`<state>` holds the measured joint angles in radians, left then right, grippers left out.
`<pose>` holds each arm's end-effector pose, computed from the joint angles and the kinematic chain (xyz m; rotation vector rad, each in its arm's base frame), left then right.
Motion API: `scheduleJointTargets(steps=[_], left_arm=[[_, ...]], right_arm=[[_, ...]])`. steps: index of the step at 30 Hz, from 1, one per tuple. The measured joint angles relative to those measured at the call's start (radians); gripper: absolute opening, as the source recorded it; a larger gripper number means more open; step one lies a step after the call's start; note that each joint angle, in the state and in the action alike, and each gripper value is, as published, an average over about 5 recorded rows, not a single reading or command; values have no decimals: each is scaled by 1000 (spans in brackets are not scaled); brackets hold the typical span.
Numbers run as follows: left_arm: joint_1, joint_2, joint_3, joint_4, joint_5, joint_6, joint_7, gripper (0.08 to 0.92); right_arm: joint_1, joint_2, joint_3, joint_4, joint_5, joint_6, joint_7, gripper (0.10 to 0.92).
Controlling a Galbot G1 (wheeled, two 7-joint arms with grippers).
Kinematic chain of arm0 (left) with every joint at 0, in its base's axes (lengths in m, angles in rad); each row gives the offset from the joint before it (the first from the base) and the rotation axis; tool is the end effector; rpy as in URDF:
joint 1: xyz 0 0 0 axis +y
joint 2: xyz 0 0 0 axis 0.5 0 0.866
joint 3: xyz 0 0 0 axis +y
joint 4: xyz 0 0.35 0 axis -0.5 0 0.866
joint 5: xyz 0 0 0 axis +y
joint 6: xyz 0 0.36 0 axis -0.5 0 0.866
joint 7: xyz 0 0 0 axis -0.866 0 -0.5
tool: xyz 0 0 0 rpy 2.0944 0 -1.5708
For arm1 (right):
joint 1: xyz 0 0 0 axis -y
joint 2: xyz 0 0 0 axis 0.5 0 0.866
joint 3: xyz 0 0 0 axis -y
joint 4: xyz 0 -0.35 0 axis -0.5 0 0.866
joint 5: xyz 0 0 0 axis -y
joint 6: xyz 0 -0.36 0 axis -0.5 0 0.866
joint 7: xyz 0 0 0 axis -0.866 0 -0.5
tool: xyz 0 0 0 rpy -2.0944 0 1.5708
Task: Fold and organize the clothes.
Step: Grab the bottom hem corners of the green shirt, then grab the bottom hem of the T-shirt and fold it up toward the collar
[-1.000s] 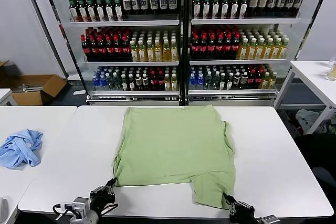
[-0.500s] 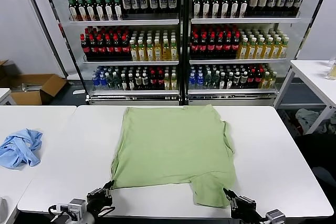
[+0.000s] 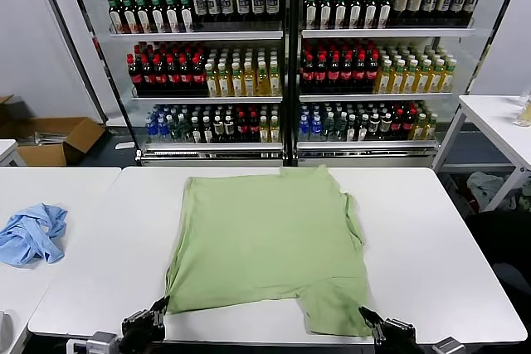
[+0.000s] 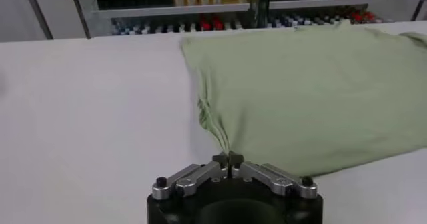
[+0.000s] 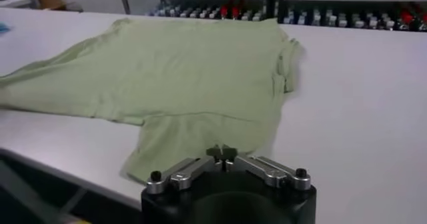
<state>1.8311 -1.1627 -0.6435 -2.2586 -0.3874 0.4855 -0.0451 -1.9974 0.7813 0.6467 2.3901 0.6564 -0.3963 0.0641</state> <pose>0.1262 0.0787 -0.2646 -0.1612 -2.5490 -0.0653 0.1095 -0.0830 -0.2216 0.5452 -2.4596 0.0835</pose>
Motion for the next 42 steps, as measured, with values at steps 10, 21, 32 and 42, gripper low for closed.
scheduleJointTargets(steps=[10, 21, 32, 42], left_arm=[[5, 3, -13, 7, -4, -9, 14, 85], [-21, -3, -14, 22, -4, 1, 20, 85], [-33, -9, -10, 33, -1, 3, 24, 85], [-47, -11, 2, 40, 2, 3, 24, 85]], right_arm=[[64, 18, -20, -31, -25, 5, 40, 276], [266, 28, -155, -139, -62, -29, 66, 588], [369, 38, -262, -204, -25, -100, 103, 664], [391, 47, -286, -222, 7, -130, 121, 378]])
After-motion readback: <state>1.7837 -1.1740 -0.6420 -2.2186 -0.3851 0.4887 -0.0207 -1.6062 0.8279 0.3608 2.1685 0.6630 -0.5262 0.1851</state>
